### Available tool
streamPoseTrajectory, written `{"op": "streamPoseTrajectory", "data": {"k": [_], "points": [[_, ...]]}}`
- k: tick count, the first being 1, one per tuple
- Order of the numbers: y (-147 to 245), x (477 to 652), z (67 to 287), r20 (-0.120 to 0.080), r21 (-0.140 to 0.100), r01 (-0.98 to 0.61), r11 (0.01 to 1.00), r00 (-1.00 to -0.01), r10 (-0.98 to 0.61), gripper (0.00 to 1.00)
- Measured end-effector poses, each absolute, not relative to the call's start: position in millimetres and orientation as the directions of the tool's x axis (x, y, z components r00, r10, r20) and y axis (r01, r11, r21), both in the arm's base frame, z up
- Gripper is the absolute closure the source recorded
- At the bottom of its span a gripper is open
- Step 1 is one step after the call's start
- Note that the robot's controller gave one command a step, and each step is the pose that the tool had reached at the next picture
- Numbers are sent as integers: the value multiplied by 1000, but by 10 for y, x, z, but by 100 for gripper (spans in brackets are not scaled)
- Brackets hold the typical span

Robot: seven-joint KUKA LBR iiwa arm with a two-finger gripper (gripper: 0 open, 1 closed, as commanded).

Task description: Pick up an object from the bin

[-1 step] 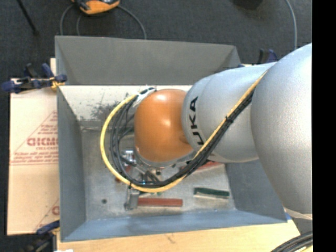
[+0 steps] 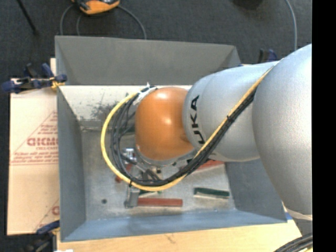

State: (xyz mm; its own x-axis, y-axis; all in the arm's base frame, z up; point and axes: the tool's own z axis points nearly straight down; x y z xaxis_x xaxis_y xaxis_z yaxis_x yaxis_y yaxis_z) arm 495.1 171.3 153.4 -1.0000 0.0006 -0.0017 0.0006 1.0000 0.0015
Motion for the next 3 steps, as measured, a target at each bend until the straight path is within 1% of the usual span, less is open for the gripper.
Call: {"op": "streamPoseTrajectory", "data": {"k": [1, 2, 3], "points": [[1492, 5399, 1046, -9, 0, -126, 992, -992, -126, 0], [1342, 5742, 703, -4, 0, -162, 987, -987, -162, 0], [1367, 5886, 713, -5, -1, -201, 980, -980, -201, 0]]}}
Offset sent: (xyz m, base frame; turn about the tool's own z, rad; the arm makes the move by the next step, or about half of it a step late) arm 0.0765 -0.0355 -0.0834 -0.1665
